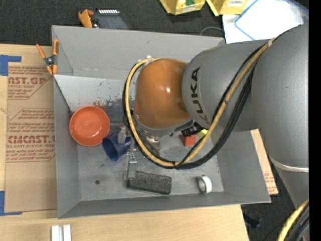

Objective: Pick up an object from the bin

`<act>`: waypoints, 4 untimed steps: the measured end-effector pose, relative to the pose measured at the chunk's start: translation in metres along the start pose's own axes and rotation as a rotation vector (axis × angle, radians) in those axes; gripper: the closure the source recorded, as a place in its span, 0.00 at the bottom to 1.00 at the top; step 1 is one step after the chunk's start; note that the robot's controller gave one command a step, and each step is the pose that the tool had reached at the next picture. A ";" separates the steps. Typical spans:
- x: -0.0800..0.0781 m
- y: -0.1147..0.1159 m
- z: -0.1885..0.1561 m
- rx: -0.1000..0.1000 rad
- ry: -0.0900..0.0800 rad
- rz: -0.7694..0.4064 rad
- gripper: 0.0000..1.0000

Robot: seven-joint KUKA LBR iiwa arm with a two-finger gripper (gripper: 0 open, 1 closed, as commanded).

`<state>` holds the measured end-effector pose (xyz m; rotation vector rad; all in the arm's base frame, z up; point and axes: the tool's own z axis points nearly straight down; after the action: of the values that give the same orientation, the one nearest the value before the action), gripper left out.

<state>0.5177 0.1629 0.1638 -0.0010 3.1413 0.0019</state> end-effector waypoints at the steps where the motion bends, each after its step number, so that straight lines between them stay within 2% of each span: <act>1: -0.074 -0.049 0.084 -0.002 -0.014 -0.079 0.00; 2: -0.076 -0.053 0.062 -0.005 -0.006 0.015 0.00; 3: -0.081 -0.055 0.101 -0.002 -0.009 -0.063 0.00; 4: -0.080 -0.055 0.106 -0.005 -0.014 -0.030 0.00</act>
Offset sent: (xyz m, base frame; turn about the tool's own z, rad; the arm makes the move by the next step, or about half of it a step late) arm 0.0754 -0.0538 -0.0382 0.0554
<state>0.5979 0.1081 0.0576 -0.0486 3.1268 0.0100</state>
